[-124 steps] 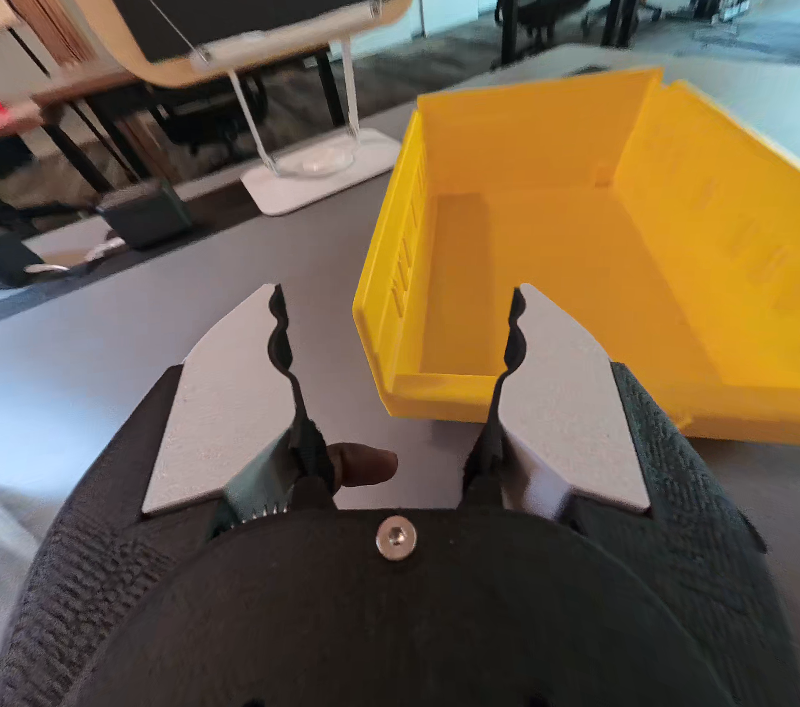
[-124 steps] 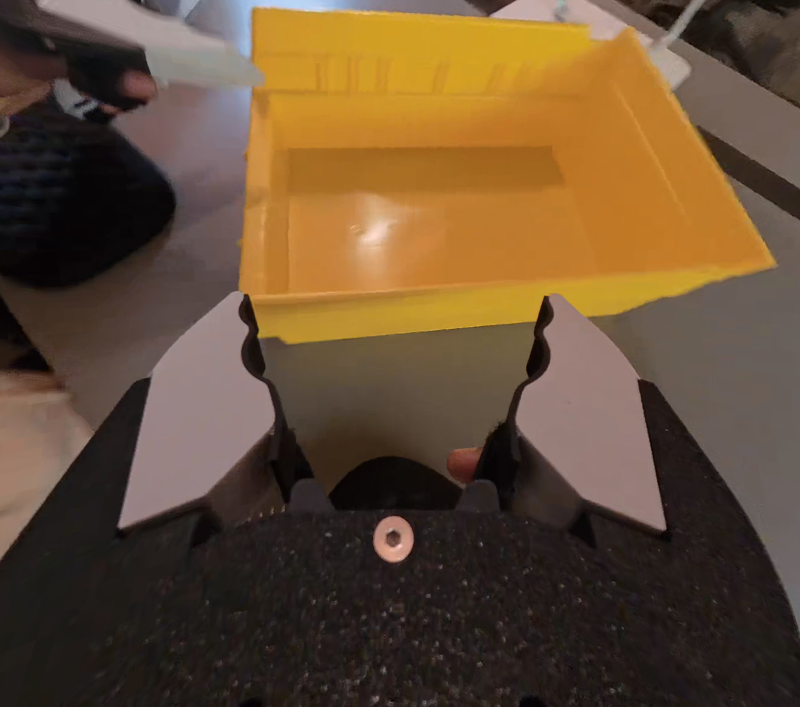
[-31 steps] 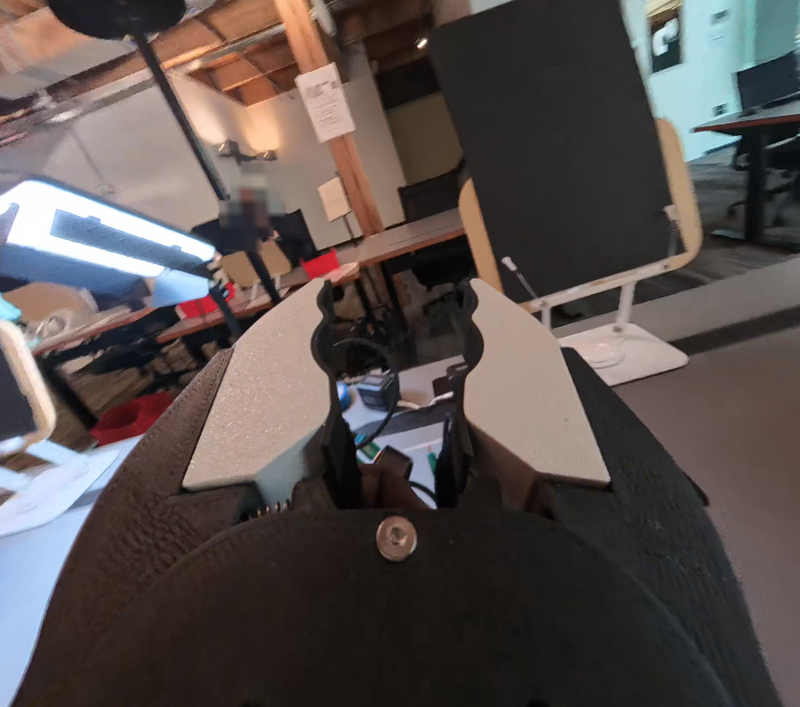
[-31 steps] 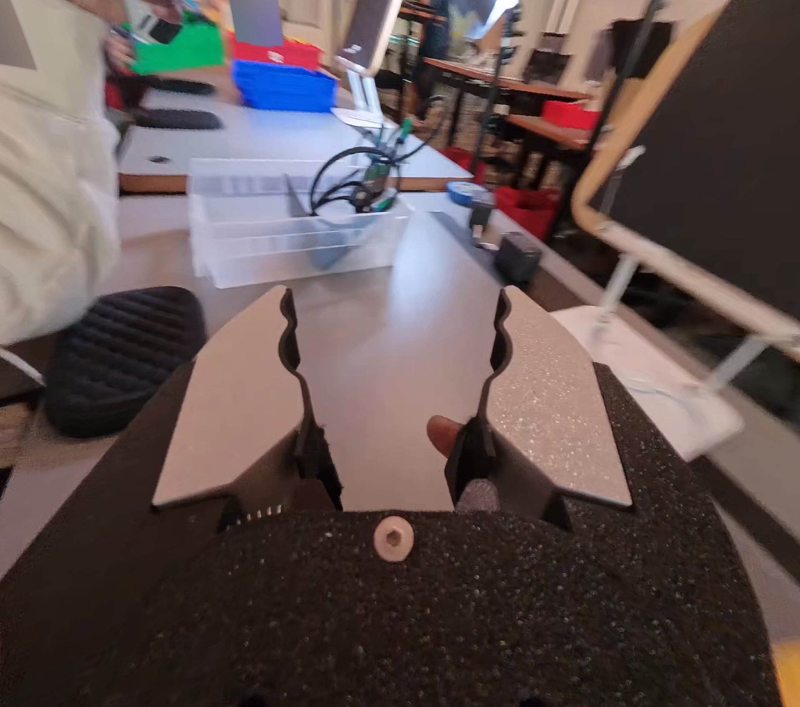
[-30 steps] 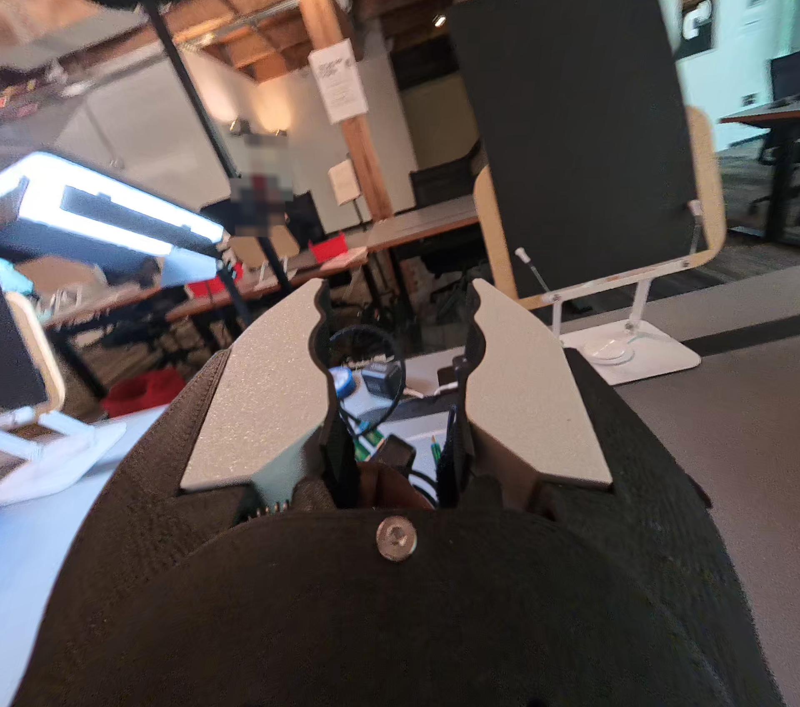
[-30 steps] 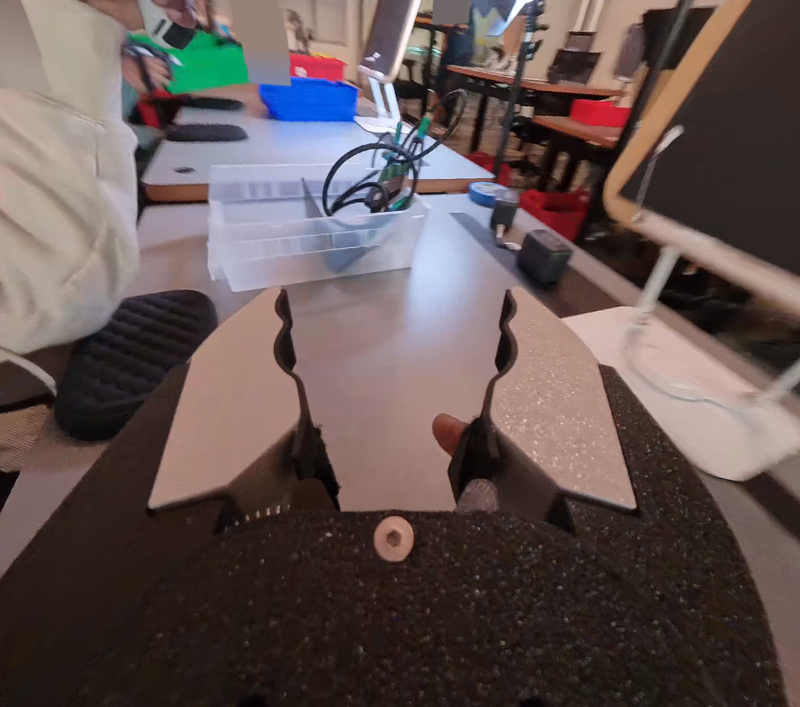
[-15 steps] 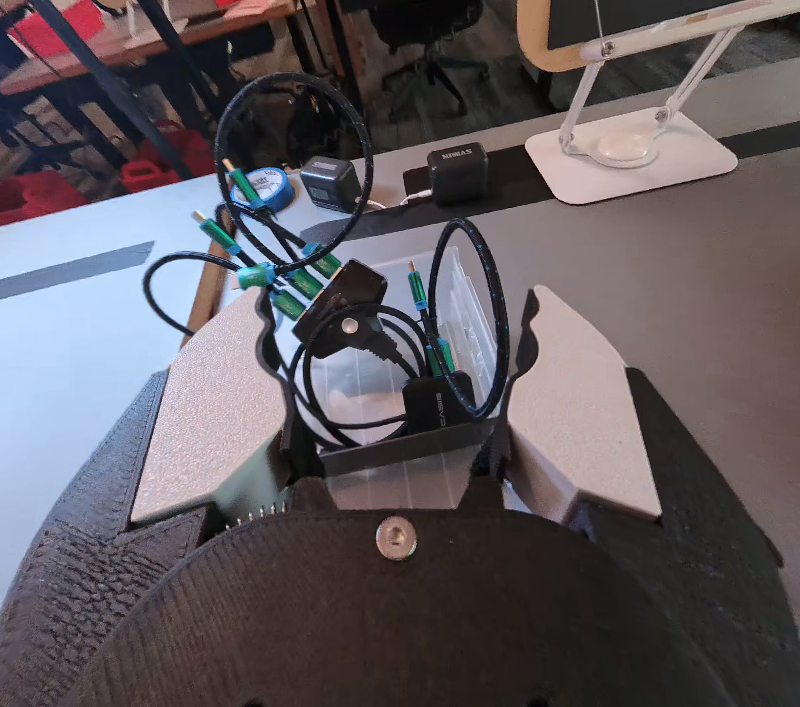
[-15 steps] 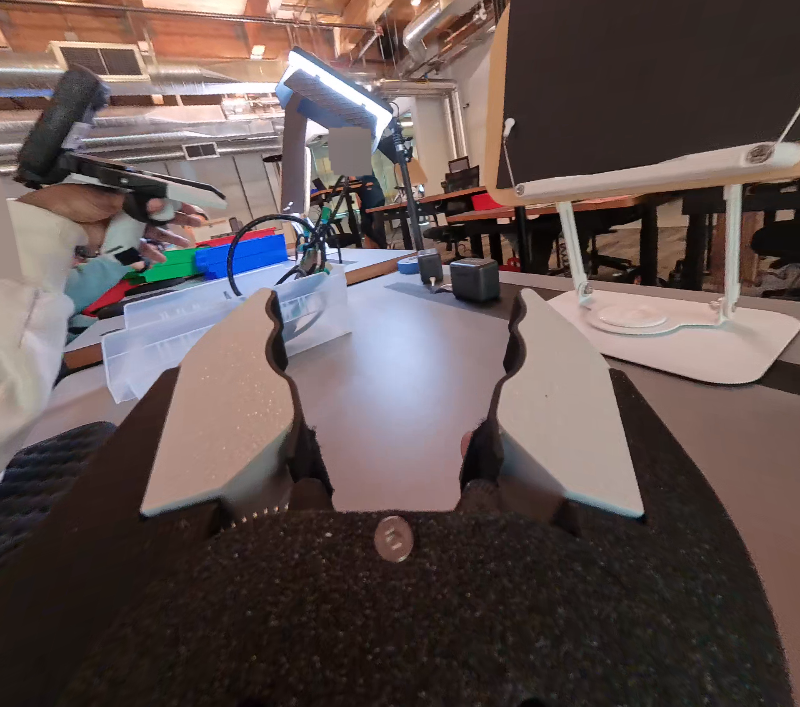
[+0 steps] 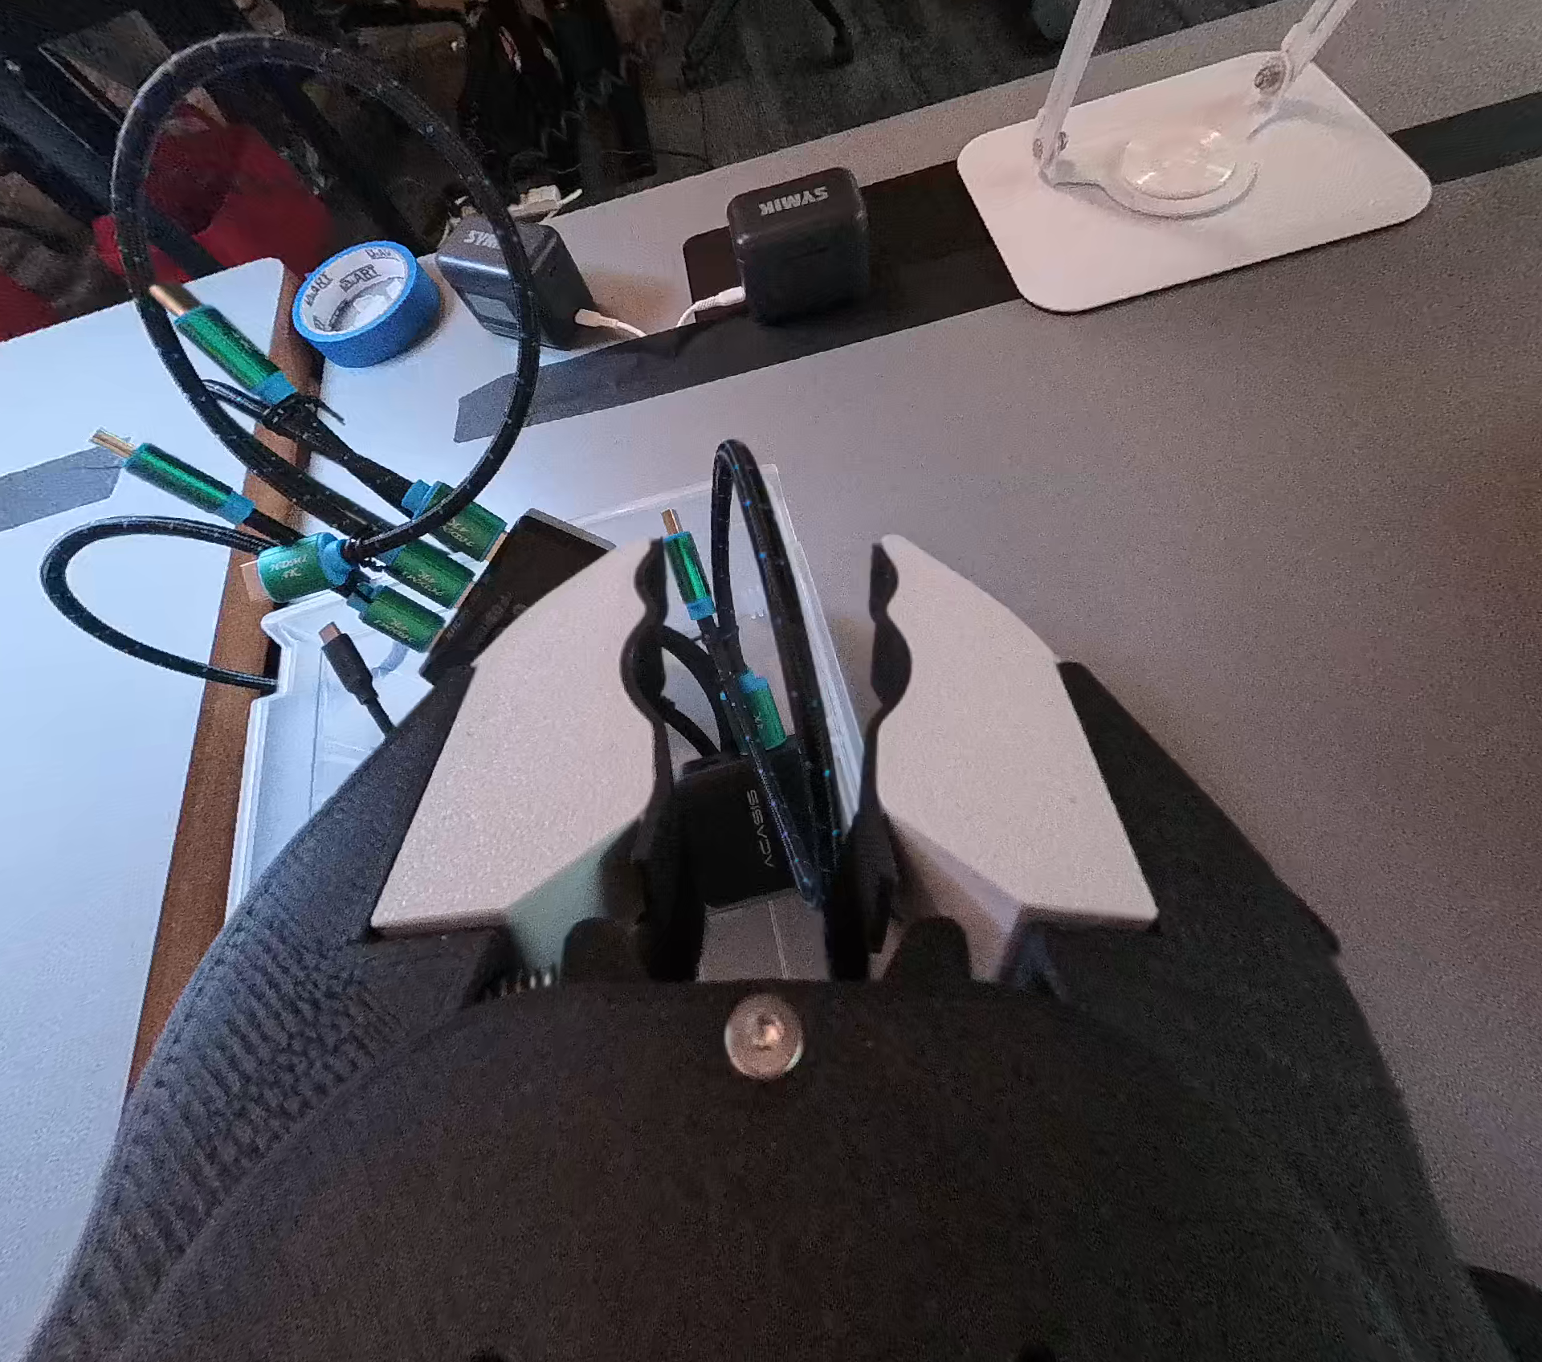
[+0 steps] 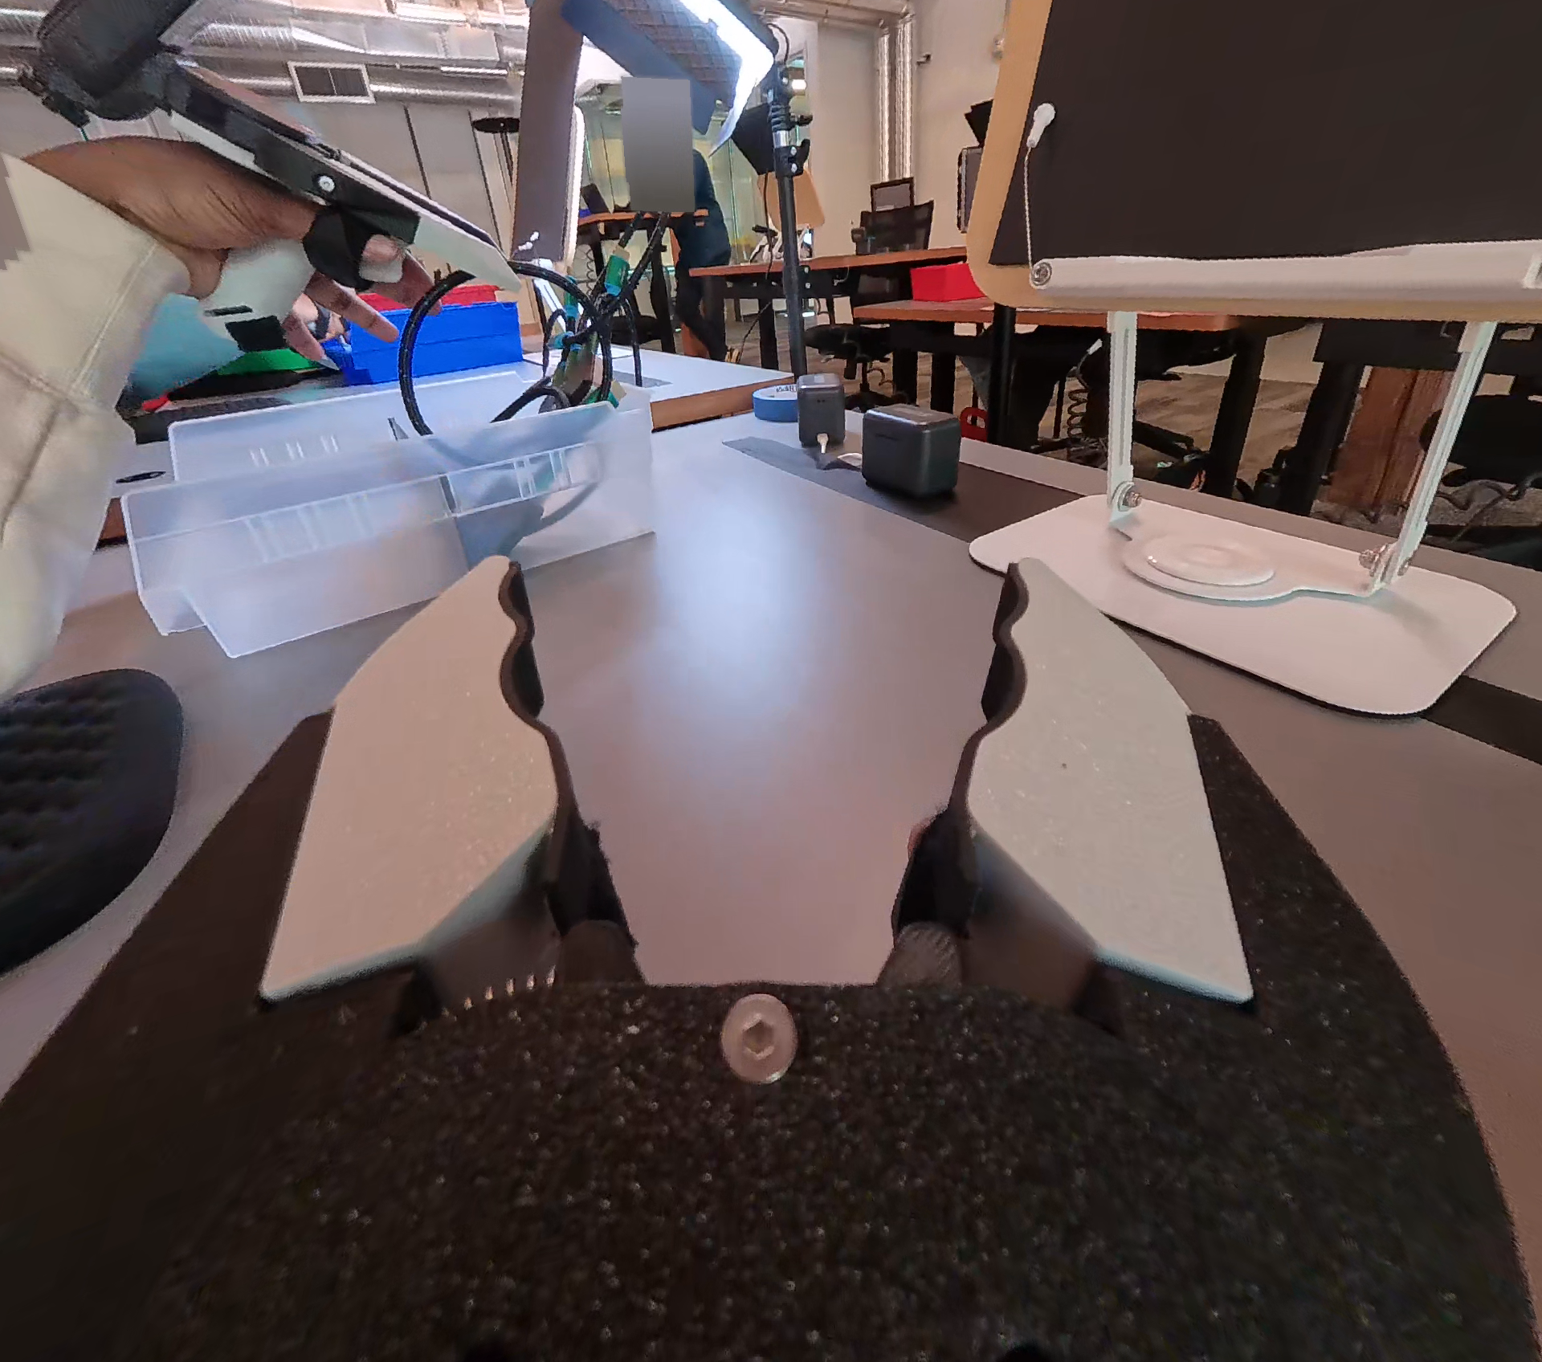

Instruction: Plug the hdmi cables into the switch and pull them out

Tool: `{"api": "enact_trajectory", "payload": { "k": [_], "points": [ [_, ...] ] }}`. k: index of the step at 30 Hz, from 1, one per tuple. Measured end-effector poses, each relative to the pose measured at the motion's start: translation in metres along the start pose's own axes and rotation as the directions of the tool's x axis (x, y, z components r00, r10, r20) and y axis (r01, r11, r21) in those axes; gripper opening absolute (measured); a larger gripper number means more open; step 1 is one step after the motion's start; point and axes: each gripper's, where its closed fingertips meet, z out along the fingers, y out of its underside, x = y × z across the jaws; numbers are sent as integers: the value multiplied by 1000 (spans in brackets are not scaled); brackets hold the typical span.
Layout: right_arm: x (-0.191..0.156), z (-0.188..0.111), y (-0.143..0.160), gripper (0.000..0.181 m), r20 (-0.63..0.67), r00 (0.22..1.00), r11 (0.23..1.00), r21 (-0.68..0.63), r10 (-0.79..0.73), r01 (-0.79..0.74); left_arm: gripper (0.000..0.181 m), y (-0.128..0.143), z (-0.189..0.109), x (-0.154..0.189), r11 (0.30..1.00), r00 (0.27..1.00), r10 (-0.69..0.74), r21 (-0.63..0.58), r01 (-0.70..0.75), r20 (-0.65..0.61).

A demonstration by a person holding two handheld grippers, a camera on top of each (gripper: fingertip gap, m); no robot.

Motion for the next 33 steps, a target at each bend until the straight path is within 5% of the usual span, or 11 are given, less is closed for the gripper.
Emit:
{"api": "enact_trajectory", "payload": {
  "k": [2, 5, 10, 16, 25, 33],
  "points": [
    [0, 0, 1, 105, 1, 1000, 1000, -9, 4, -4, 49, 5, 6, 0, 999, 1000, 13, -41, -13, 9],
    [0, 0, 4, 104, 4, 1000, 999, -32, 2, -2, 6, 7, 7, -12, 998, 995, 50, -44, -47, 81],
    [-2, 0, 10, 102, 13, 999, 996, -76, -40, 41, 5, -39, -37, -28, 963, 988, -39, 271, -3, 152],
    [-6, 2, 17, 101, 29, 996, 989, -122, -82, 85, 5, -85, -102, -12, 801, 997, -35, 598, -17, 75],
    [-34, 4, -1, 103, 151, 987, 999, -15, -47, 50, 5, -145, -163, 87, 535, 985, 162, 844, -33, -65],
    [-55, -4, -44, 95, 151, 986, 980, 195, -75, 45, 6, -165, -143, 220, 499, 938, 313, 866, -29, -149]
  ]
}}
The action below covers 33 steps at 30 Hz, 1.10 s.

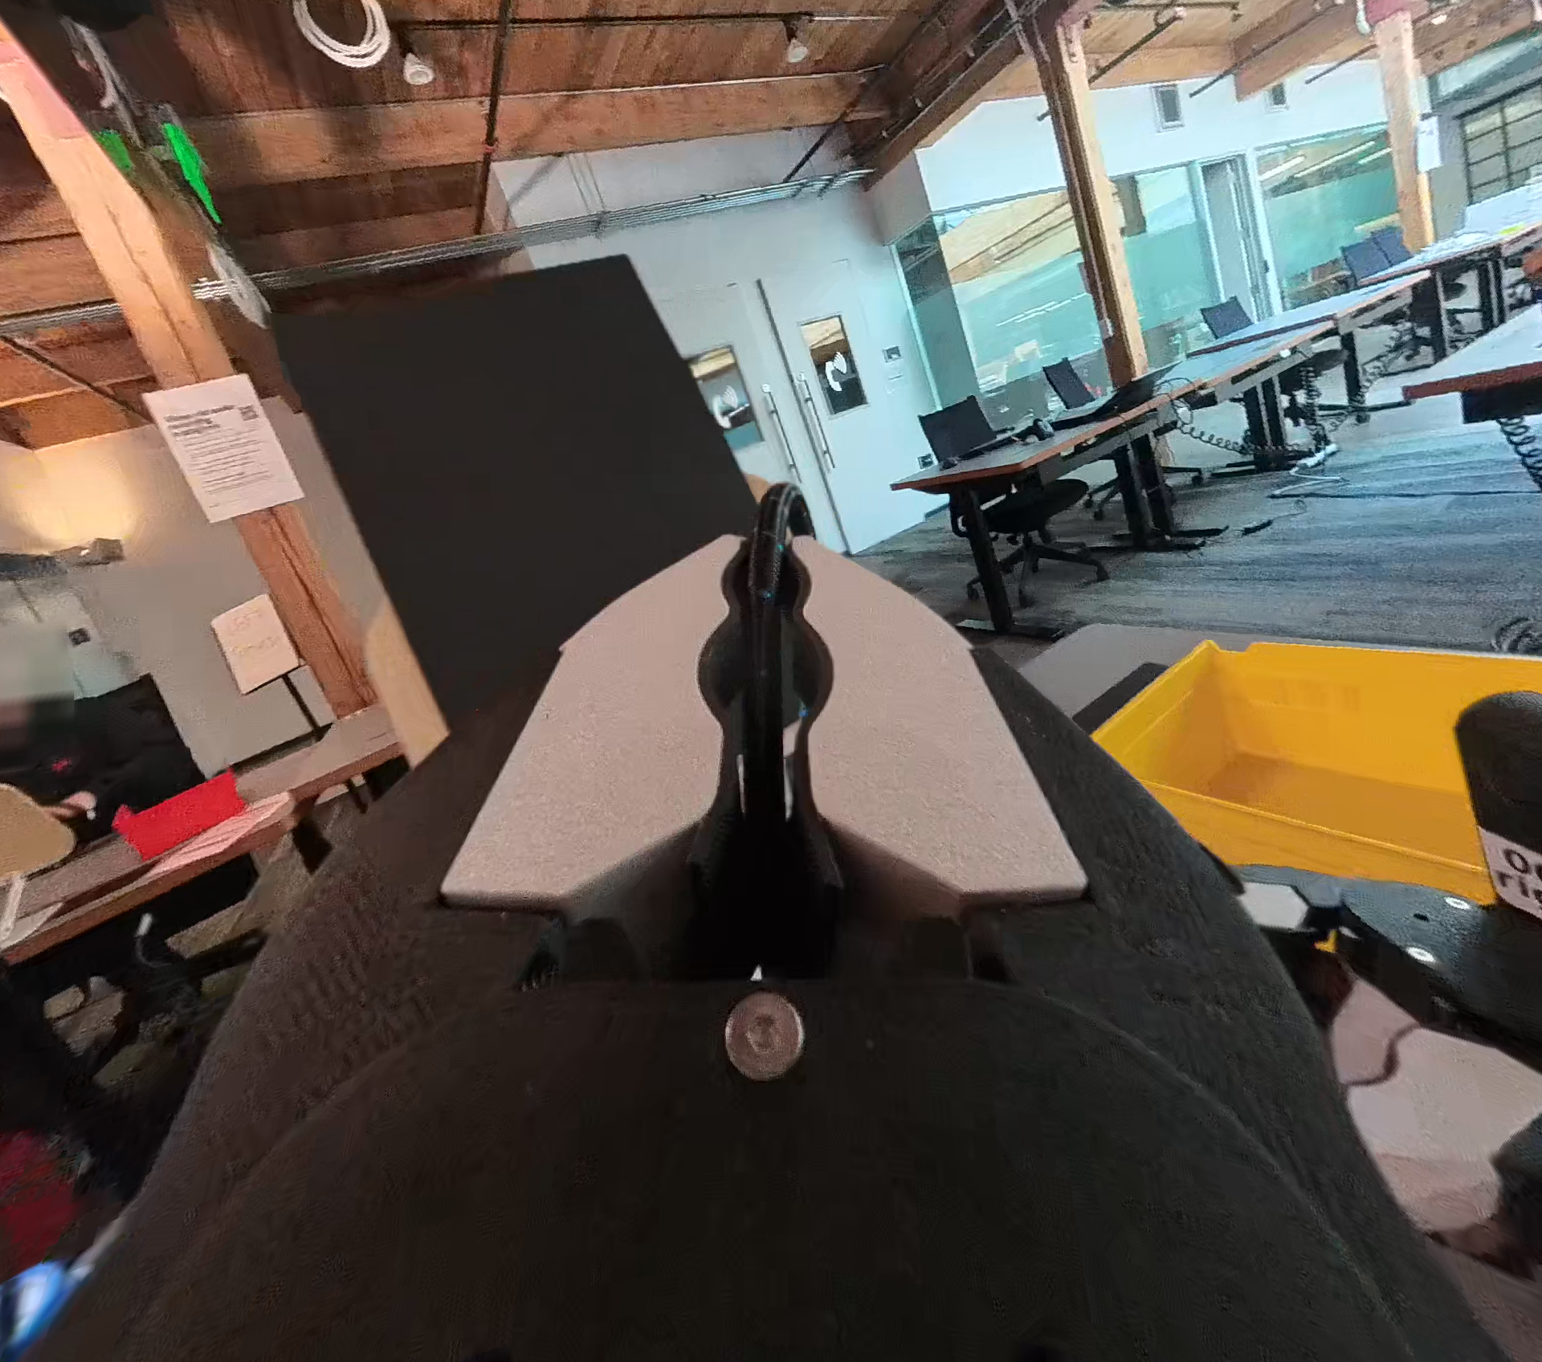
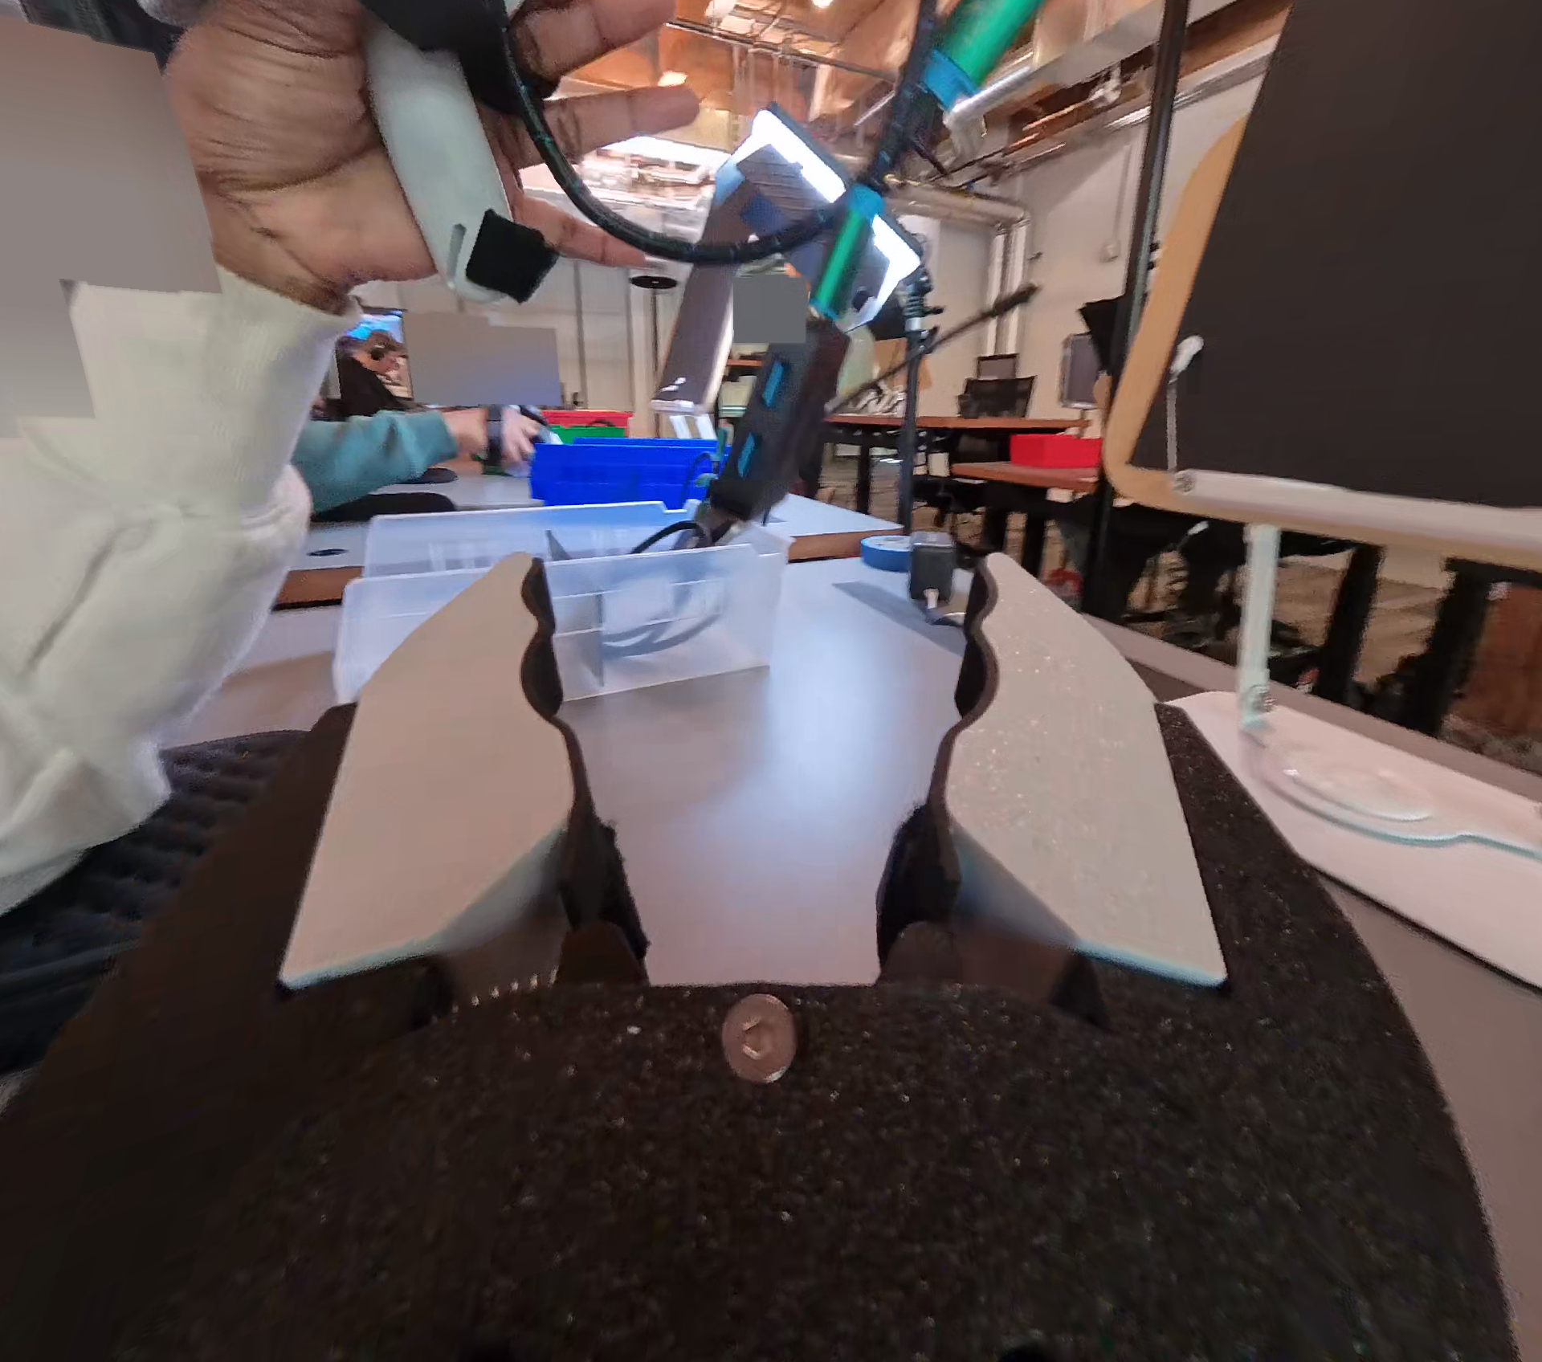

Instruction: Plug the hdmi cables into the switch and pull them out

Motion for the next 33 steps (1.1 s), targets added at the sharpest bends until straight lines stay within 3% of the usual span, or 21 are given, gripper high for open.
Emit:
{"api": "enact_trajectory", "payload": {
  "k": [4, 6, 8, 10, 13, 17, 22, 29, 33],
  "points": [
    [23, -12, -15, 74, -180, 979, 994, 24, -99, 105, 6, 20, 23, 61, 1000, 995, -11, -24, 9, -96],
    [36, -20, -16, 54, -246, 962, 993, -4, -118, 121, 6, 23, 27, 83, 999, 990, -24, -23, 21, -142],
    [38, -23, -9, 30, -227, 962, 988, -70, -152, 139, 6, 22, 28, 95, 999, 985, -38, -13, 37, -168],
    [45, -27, -6, 19, -260, 947, 979, -120, -191, 165, 6, 17, 27, 93, 1000, 989, -23, 13, 26, -149],
    [46, -28, -5, 17, -266, 934, 964, -182, -239, 195, 5, 12, 24, 78, 998, 994, -43, 43, 48, -105],
    [43, -26, 1, 17, -274, 859, 883, -320, -433, 343, 5, 9, 20, 59, 993, 994, -91, 67, 95, -53],
    [39, -20, -1, 17, -268, 830, 853, -342, -490, 393, 4, 3, 15, 48, 989, 994, -109, 98, 111, -21],
    [37, -16, -7, 16, -252, 829, 852, -316, -500, 418, 5, -3, 12, 45, 990, 994, -97, 101, 103, -56],
    [65, -39, -8, 16, -333, 766, 819, -399, -549, 413, 8, 24, 25, 54, 999, 988, -44, 9, 45, -149]
  ]
}}
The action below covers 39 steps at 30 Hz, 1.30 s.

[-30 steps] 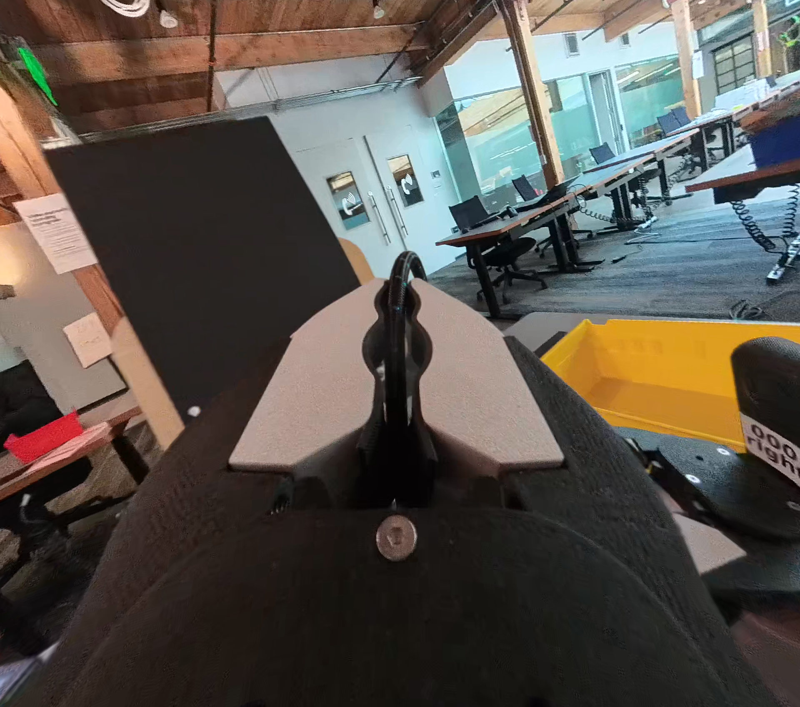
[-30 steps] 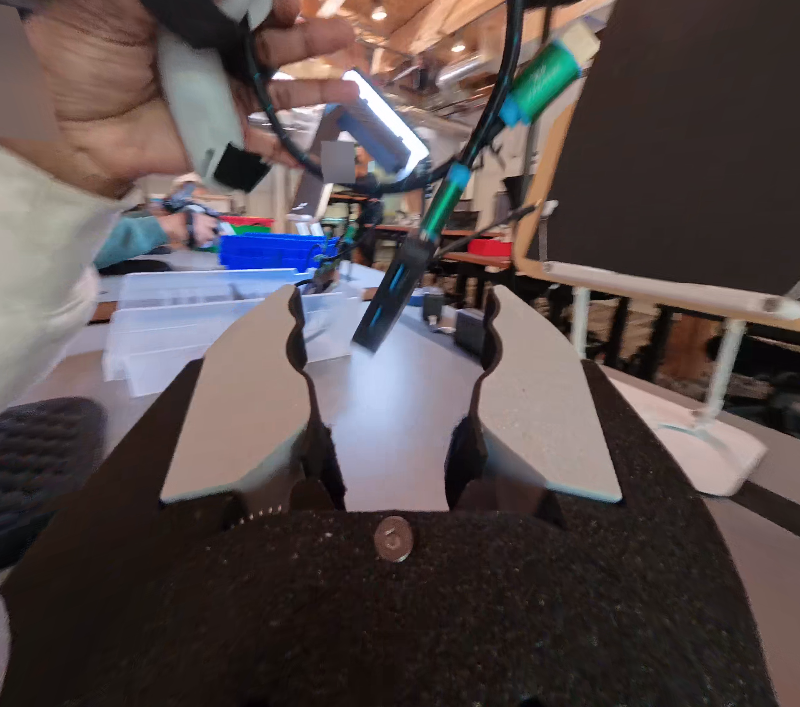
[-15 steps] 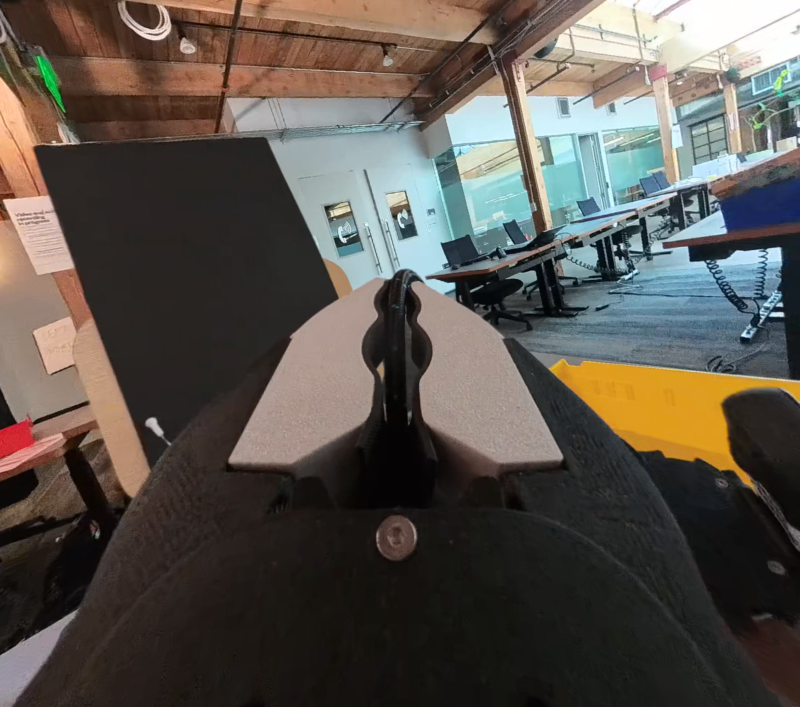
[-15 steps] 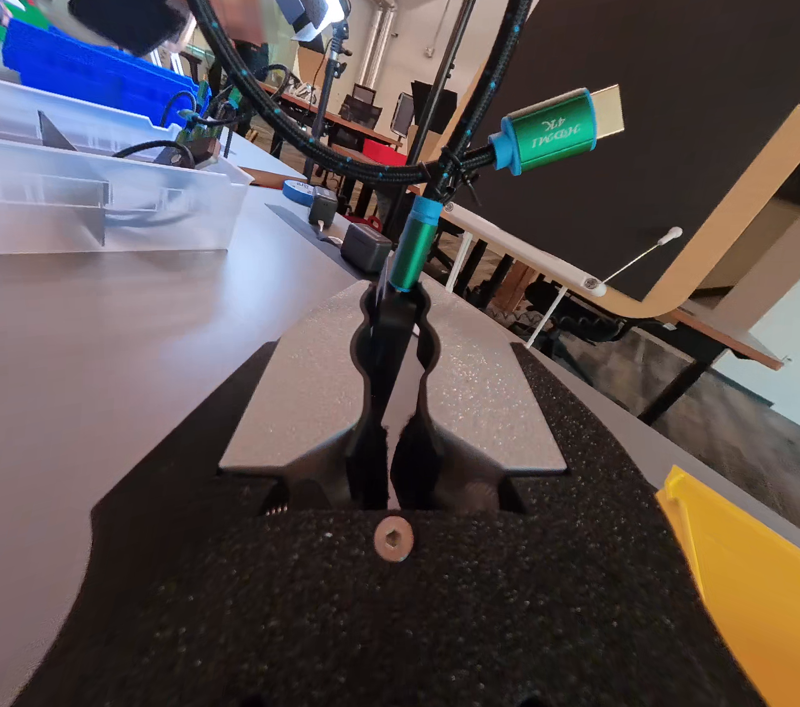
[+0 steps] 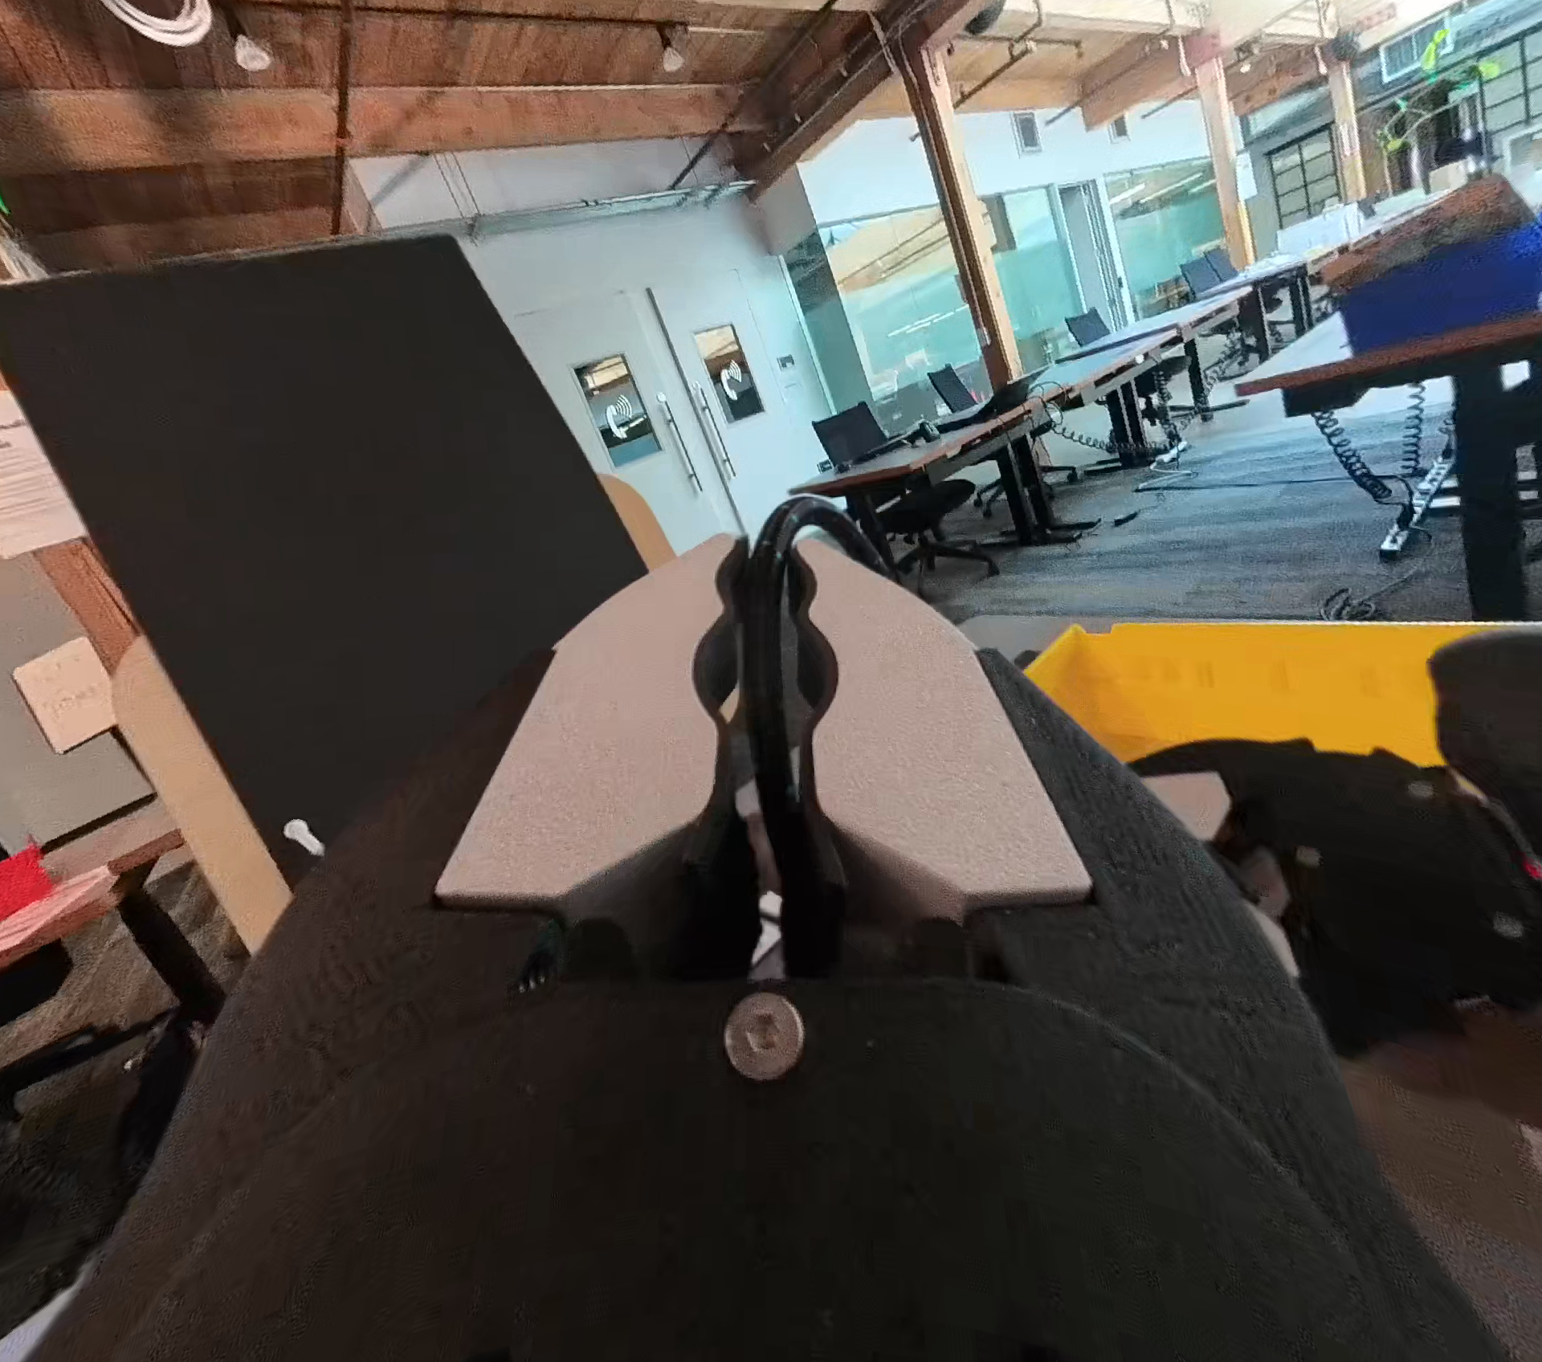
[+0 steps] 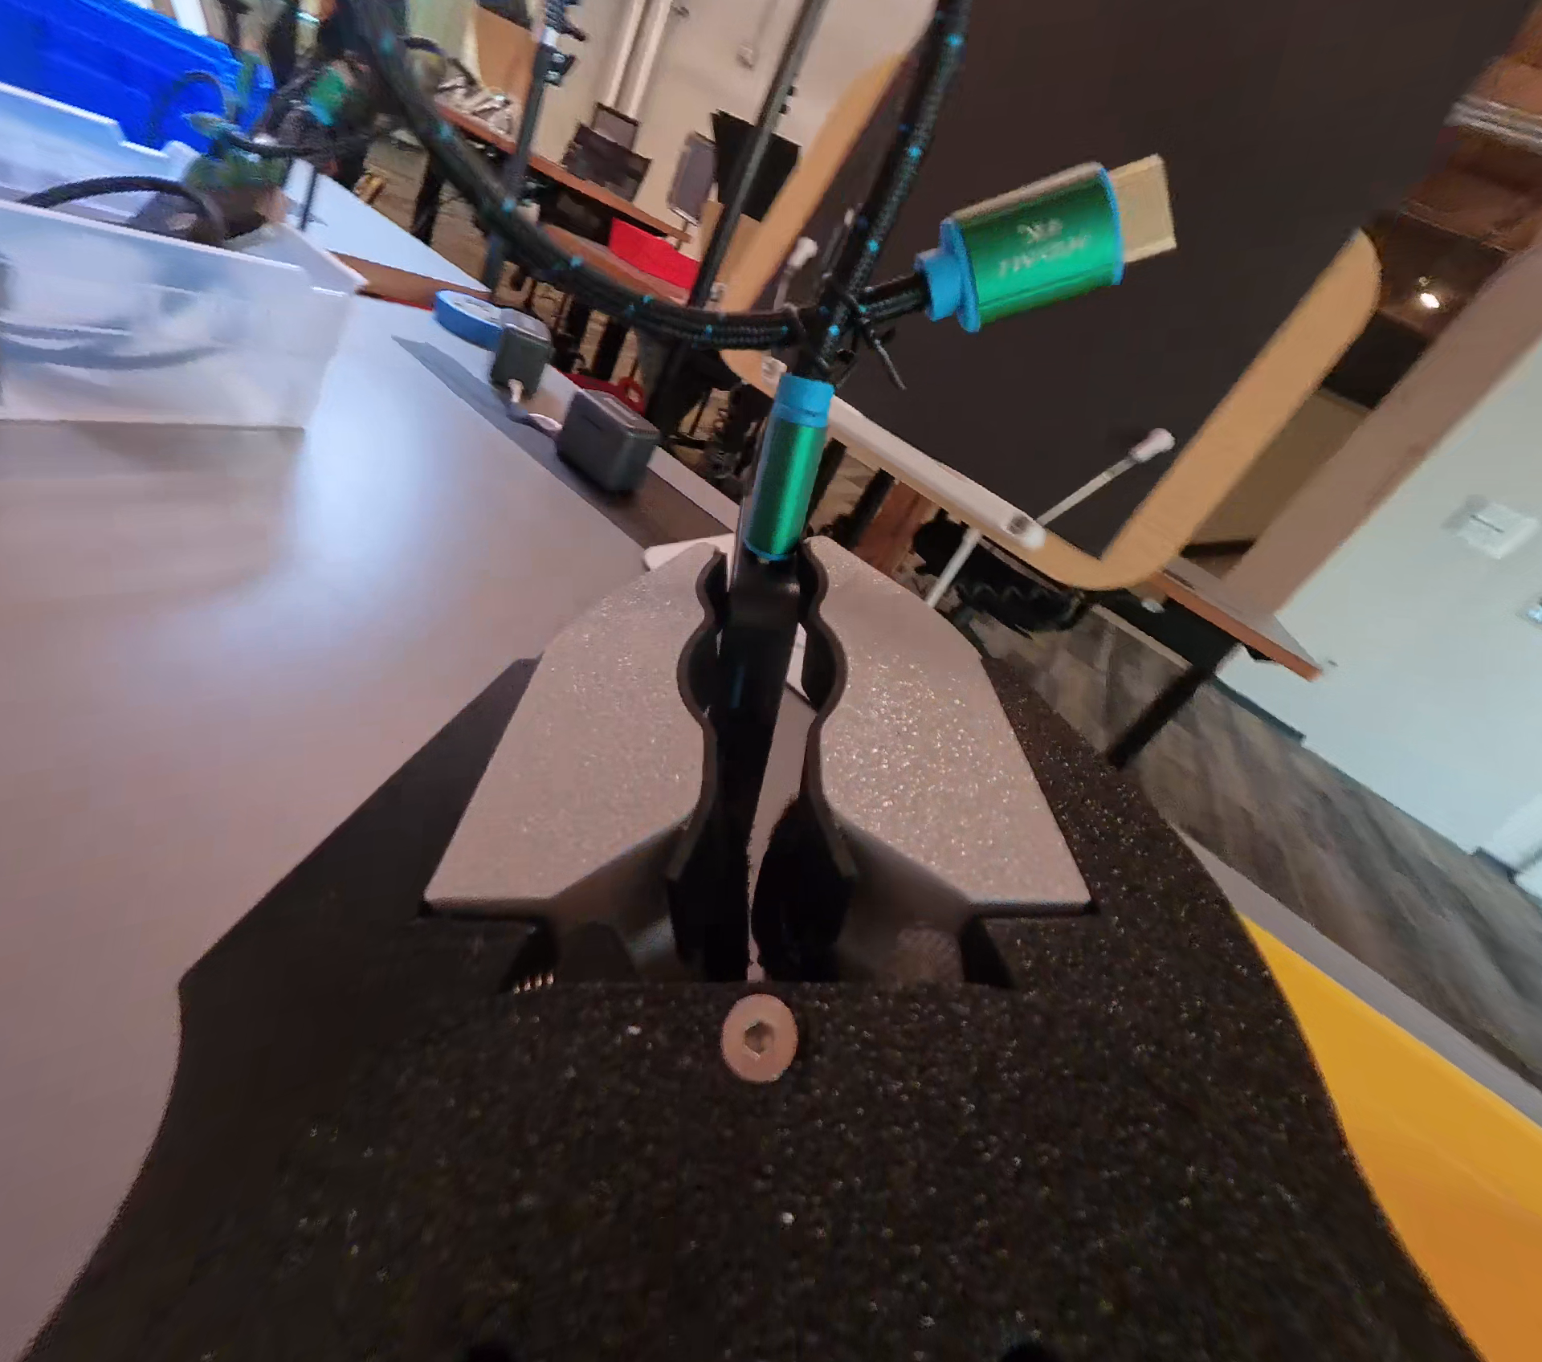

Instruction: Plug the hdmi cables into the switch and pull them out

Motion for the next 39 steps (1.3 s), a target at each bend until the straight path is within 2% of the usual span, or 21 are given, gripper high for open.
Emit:
{"api": "enact_trajectory", "payload": {
  "k": [1, 3, 4, 5, 7, 9, 11, 13, 15, 17, 20, 23, 27, 29, 31, 33, 35, 36, 37, 38, 39],
  "points": [
    [11, -3, 4, 15, -22, 999, 999, -8, 43, -43, 26, 0, 0, 2, 999, 998, -30, 18, 31, -46],
    [29, -6, 13, 14, -27, 977, 977, -16, 210, -211, 86, -19, -9, 11, 982, 971, -116, 122, 144, -211],
    [32, -7, 12, 14, -3, 959, 959, 5, 282, -282, 98, -30, -19, 13, 966, 943, -146, 164, 202, -298],
    [35, -9, 10, 14, 19, 941, 941, 34, 337, -337, 98, -39, -30, 14, 950, 913, -160, 194, 246, -375],
    [35, -12, -1, 14, 98, 883, 879, 96, 459, -467, 97, -44, -50, 10, 934, 868, -144, 226, 278, -476],
    [30, -19, -23, 14, 250, 809, 791, 196, 531, -580, 83, -30, -55, -11, 937, 888, -126, 241, 253, -442],
    [21, -24, -38, 14, 409, 713, 699, 214, 570, -682, 63, 4, -48, -23, 976, 923, -89, 150, 155, -374],
    [12, -25, -43, 14, 503, 632, 640, 187, 589, -745, 57, 36, -43, 1, 999, 889, -32, 2, 37, -457],
    [1, -23, -40, 14, 535, 624, 662, 151, 569, -734, 57, 53, -35, 35, 994, 841, 7, -85, -63, -540],
    [-11, -21, -39, 15, 548, 663, 726, 139, 510, -673, 57, 70, -24, 60, 974, 827, 40, -161, -157, -561],
    [-31, -27, -47, 14, 625, 668, 779, 147, 404, -609, 55, 95, -14, 79, 944, 819, -27, -283, -167, -573],
    [-47, -36, -56, 14, 705, 630, 794, 158, 326, -587, 42, 88, -18, 93, 956, 763, -147, -287, -53, -629],
    [-57, -42, -61, 14, 746, 609, 807, 172, 268, -565, 26, 90, -33, 109, 939, 672, -222, -341, -48, -707],
    [-60, -38, -58, 14, 730, 628, 826, 159, 270, -540, 12, 90, -30, 116, 943, 664, -196, -324, -73, -722],
    [-52, -41, -62, 14, 720, 640, 809, 193, 268, -556, 11, 82, -24, 117, 957, 676, -200, -291, -23, -710],
    [-46, -42, -65, 14, 716, 637, 798, 190, 286, -572, 10, 78, -20, 117, 949, 669, -257, -311, 39, -697],
    [-51, -39, -59, 15, 694, 672, 850, 167, 258, -499, 10, 74, -20, 111, 945, 669, -280, -319, 66, -689],
    [-62, -33, -41, 13, 681, 697, 916, 96, 225, -389, 10, 47, -17, 98, 942, 664, -334, -257, 214, -669],
    [-85, -24, 1, 14, 675, 726, 990, -47, 131, -135, 9, 4, -22, 75, 888, 600, -421, -175, 426, -680],
    [-107, -20, 32, 14, 693, 719, 992, -122, 52, 46, 9, -27, -33, 46, 822, 553, -467, -109, 559, -690],
    [-128, -20, 27, 14, 729, 681, 995, -95, 65, 7, 10, -39, -43, 15, 818, 619, -455, -26, 574, -640]
  ]
}}
